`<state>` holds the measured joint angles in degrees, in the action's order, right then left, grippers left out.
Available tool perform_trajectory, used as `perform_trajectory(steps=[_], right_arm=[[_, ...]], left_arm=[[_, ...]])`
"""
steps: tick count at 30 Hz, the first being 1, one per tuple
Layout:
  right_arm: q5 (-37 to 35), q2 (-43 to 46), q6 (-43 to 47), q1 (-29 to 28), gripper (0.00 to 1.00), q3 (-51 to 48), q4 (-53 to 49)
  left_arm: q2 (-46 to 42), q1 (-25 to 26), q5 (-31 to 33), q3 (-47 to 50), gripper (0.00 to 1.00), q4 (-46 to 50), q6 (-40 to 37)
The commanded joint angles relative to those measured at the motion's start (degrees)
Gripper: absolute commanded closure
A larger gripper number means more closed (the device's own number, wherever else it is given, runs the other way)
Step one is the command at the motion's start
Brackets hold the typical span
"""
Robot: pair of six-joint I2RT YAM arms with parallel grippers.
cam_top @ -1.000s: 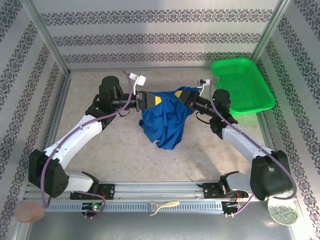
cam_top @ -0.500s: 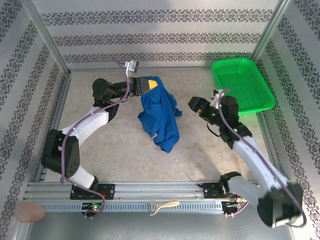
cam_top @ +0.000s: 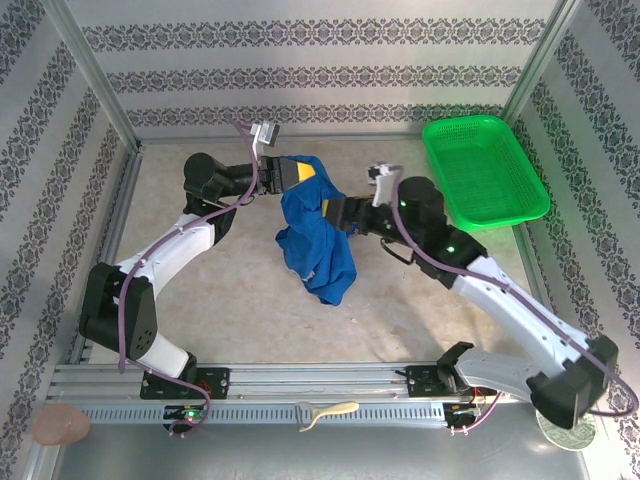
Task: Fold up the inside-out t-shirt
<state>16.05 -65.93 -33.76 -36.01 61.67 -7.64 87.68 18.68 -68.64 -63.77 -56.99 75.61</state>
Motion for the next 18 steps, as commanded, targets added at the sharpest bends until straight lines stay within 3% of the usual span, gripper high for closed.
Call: perform_trajectory(steps=[1,2,5,7,13,18], right_arm=[[-2.2,-5.6,3.4,0.1,0.28,4.4,2.3],[-1.3,-7.6,3.4,0.5,0.38,5.5,3.0],[1.8,-9.2,3.1,3.1,1.0,6.8,3.5],[4.4,-6.0,2.5,5.3,1.0,5.0,4.3],[20.7,5.9,0.5,12.8,1.0,-0.6,6.6],[24.9,7.9,-1.4,13.7,1.0,-4.5,9.8]], left_arm=[[-2.4,-0.4,-0.6,-1.3,1.0,0.0,-2.2],[-2.7,-0.4,-0.6,-1.0,1.0,-0.1,-2.1],[-3.6,-0.9,-0.9,-0.2,1.0,0.0,-2.2],[-5.0,-2.6,0.3,0.8,1.0,2.3,-3.7],[-11.2,-10.4,11.5,3.1,1.0,25.7,-18.8],[-8.6,-11.2,11.5,1.5,1.0,24.1,-16.8]])
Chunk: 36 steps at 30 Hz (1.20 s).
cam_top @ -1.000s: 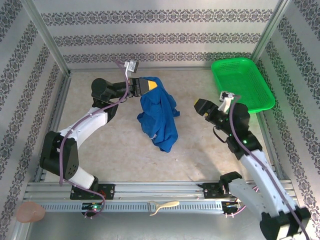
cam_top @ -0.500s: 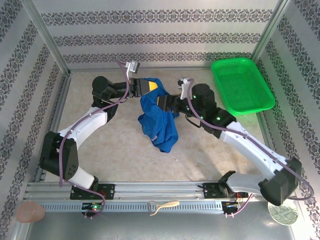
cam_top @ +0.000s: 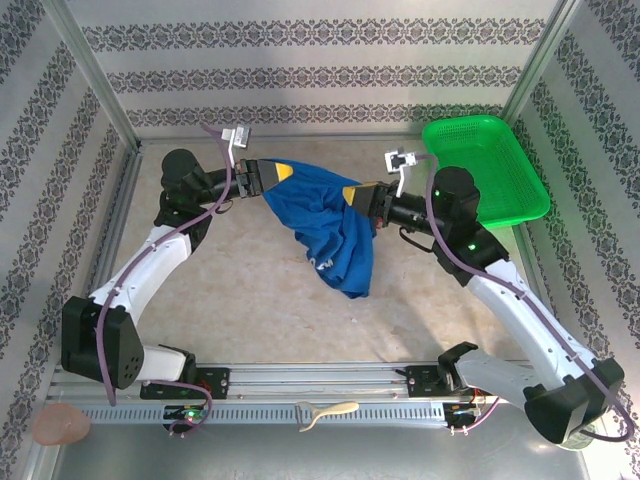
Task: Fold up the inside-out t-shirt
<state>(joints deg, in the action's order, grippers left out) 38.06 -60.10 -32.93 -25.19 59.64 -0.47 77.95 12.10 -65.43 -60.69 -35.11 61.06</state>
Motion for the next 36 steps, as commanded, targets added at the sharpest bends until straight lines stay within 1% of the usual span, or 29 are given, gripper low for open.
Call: perform_trajectory(steps=[1,2,3,5,7,9,11,13,15,17,19,22,24,26,28,29,30,31,32,33,34,35,36], right_arm=[[2.6,1.9,-2.8,3.0,1.0,-3.1,3.6],[2.4,1.6,-3.5,3.0,1.0,-4.0,4.9],[2.6,1.2,-4.3,3.2,1.0,-4.6,6.2],[3.0,0.5,-5.7,3.6,1.0,-5.4,8.6],[3.5,0.0,-7.1,4.1,1.0,-5.7,10.8],[3.9,-0.6,-8.3,4.7,1.0,-5.5,12.2],[4.2,-1.2,-9.6,5.3,1.0,-5.0,13.6],[4.5,-1.6,-10.3,5.4,1.0,-4.4,14.0],[4.6,-1.9,-11.1,5.4,1.0,-4.0,14.5],[4.6,-2.0,-11.8,5.3,1.0,-4.1,15.2],[4.1,-2.1,-12.1,5.2,1.0,-4.3,15.3],[2.8,-2.6,-12.4,4.5,1.0,-5.0,15.9],[2.4,-3.4,-12.9,3.8,1.0,-5.5,16.6],[2.1,-4.3,-13.2,2.9,1.0,-5.5,17.2],[1.5,-5.1,-13.5,1.9,1.0,-5.3,17.7],[1.6,-5.5,-13.6,1.5,1.0,-5.1,18.2],[1.7,-5.9,-13.9,1.1,1.0,-4.9,18.6],[2.3,-6.0,-14.4,1.0,1.0,-4.7,19.3],[3.0,-5.9,-14.8,1.2,1.0,-4.5,20.1],[3.5,-5.4,-15.6,2.0,1.0,-4.7,20.9],[3.7,-4.5,-16.5,3.4,1.0,-5.0,21.7],[4.0,-3.5,-17.3,4.8,1.0,-5.4,22.3],[4.4,-2.4,-18.2,6.8,1.0,-5.8,22.6]], left_arm=[[1.4,-4.5,8.1,-1.7,1.0,1.0,-1.3],[1.6,-4.6,8.0,-1.9,0.99,0.1,-0.5],[1.6,-4.6,7.9,-2.2,0.95,-0.2,-0.4],[1.4,-4.5,7.2,-2.7,0.71,-0.2,-0.3],[0.7,-4.6,7.5,-2.7,0.6,-0.2,-0.2],[-0.2,-4.6,7.8,-1.9,0.41,0.0,-0.5],[-1.6,-4.5,8.8,-0.2,0.31,1.0,-1.4],[-4.2,-4.2,11.6,3.8,0.26,2.5,-2.9],[-7.0,-2.8,14.7,7.3,0.24,6.7,-5.6],[-10.7,0.8,19.5,9.3,0.21,13.1,-11.0],[-13.5,6.7,26.4,9.4,0.16,21.0,-16.8],[-13.7,14.4,34.9,7.8,0.13,26.6,-19.8],[-11.9,18.3,40.2,5.7,0.11,31.1,-21.3],[-9.7,21.0,44.0,4.3,0.1,33.3,-22.2],[-6.0,22.6,45.4,3.0,0.08,34.3,-22.2],[-4.2,23.1,46.9,1.7,0.08,36.5,-22.5],[-2.2,23.5,48.8,0.3,0.09,39.5,-23.3],[-0.4,23.5,51.2,-0.3,0.12,42.0,-23.6],[0.6,23.1,53.1,0.0,0.22,43.0,-23.8],[1.3,22.2,55.0,0.6,0.35,44.1,-24.5],[1.4,20.8,56.6,1.5,0.55,45.5,-24.9],[1.1,19.0,56.9,2.6,0.65,45.9,-25.1],[-0.1,16.7,55.3,4.6,0.72,44.4,-25.3]])
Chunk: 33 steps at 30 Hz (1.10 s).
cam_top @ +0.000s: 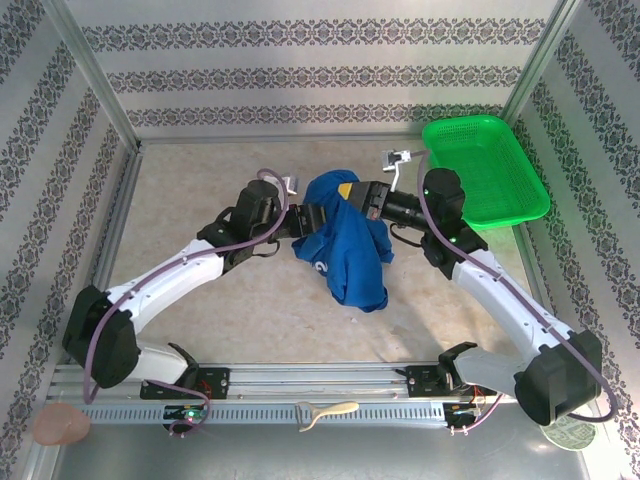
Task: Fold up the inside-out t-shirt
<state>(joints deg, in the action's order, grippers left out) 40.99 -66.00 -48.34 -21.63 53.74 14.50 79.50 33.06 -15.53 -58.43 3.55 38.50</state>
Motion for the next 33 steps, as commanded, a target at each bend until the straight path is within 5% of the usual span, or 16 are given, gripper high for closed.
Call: perform_trajectory(steps=[1,4,12,13,15,17,24,33], right_arm=[[2.1,4.5,-3.5,4.9,1.0,-0.2,7.5],[4.0,5.2,-4.6,7.4,1.0,-0.4,7.5],[-1.2,2.0,-3.7,5.5,1.0,-4.4,7.4],[-3.3,1.3,-1.3,5.1,0.94,-4.3,3.6],[-8.1,1.5,6.7,3.5,0.52,-2.8,-7.1],[-14.2,3.7,12.9,1.5,0.39,-2.2,-14.7],[-21.4,9.1,27.0,-7.6,0.28,3.5,-26.0],[-23.7,-0.6,36.8,-14.3,0.21,15.4,-29.1]], left_arm=[[-3.5,-6.4,3.9,4.1,0.82,4.0,-2.2],[-9.8,-10.8,-1.3,6.5,1.0,-1.3,-2.2],[-13.7,-14.6,-28.1,2.1,1.0,-18.1,-0.4],[-13.4,-14.6,-30.7,1.6,1.0,-20.4,0.9],[-12.6,-14.5,-33.8,0.7,1.0,-22.7,2.5],[-12.0,-14.6,-35.2,-0.4,1.0,-21.6,2.3],[-9.0,-14.6,-41.2,-4.8,1.0,-18.0,-0.6],[-6.9,-14.6,-47.4,-10.1,1.0,-14.4,-1.9]])
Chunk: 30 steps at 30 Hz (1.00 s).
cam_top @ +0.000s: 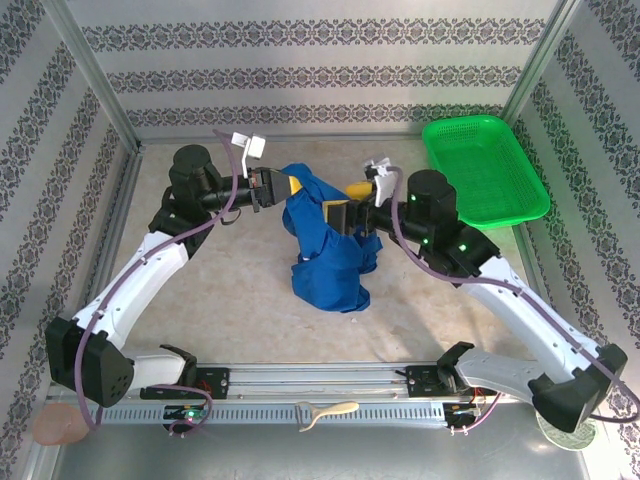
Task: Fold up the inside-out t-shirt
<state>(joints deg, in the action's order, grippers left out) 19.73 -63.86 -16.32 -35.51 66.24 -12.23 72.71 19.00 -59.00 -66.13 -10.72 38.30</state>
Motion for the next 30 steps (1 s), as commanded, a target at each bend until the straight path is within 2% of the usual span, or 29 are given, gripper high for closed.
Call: perform_trajectory(steps=[1,7,9,12,13,14,17,18,20,23,24,27,28,30], right_arm=[[-2.6,-4.1,5.1,-0.4,0.21,4.1,-2.3],[-3.2,-11.6,4.0,1.1,0.3,9.2,-2.6],[-1.3,-14.1,3.5,1.9,0.35,9.8,-2.5],[3.7,-17.7,3.5,2.2,0.34,10.0,-1.9],[5.1,-18.9,3.3,2.0,0.38,9.6,-1.4],[6.7,-19.7,2.9,2.1,0.45,9.4,-1.0],[10.9,-20.9,1.1,3.7,0.95,8.1,0.6],[11.7,-20.4,-0.2,4.6,1.0,7.4,1.8],[14.7,-18.1,-3.8,6.9,1.0,5.9,5.2],[18.0,-13.8,-8.6,9.1,1.0,3.4,9.4],[19.3,-12.6,-10.4,9.7,1.0,2.7,10.8],[24.2,-9.8,-16.0,11.1,1.0,0.5,16.8],[25.7,-9.3,-18.1,11.6,1.0,0.0,19.2],[27.9,-9.1,-22.2,12.3,1.0,-0.9,24.3]], left_arm=[[-0.2,-0.5,-4.4,-2.5,1.0,-0.4,-1.6],[-0.2,-0.5,-6.9,-1.5,1.0,-3.1,0.6],[-0.2,-0.5,-7.6,-1.4,1.0,-3.6,0.8],[0.4,-0.6,-6.6,-2.3,1.0,-3.5,0.4],[0.9,-0.9,-6.3,-2.9,1.0,-3.5,0.5],[1.6,-1.3,-6.3,-3.4,1.0,-4.1,0.9],[4.5,-4.1,-8.2,-4.1,1.0,-12.2,7.2],[5.6,-5.1,-9.0,-4.2,1.0,-15.7,10.0],[8.0,-7.8,-9.9,-4.3,1.0,-20.8,14.3],[10.9,-11.4,-8.7,-4.7,1.0,-19.7,13.8],[11.5,-12.4,-7.0,-5.0,0.97,-16.9,12.3],[12.4,-14.2,6.8,-7.5,0.78,2.1,2.2],[13.1,-14.2,11.1,-9.1,0.65,8.1,-0.9],[14.7,-14.1,15.7,-11.3,0.57,14.1,-2.9]])
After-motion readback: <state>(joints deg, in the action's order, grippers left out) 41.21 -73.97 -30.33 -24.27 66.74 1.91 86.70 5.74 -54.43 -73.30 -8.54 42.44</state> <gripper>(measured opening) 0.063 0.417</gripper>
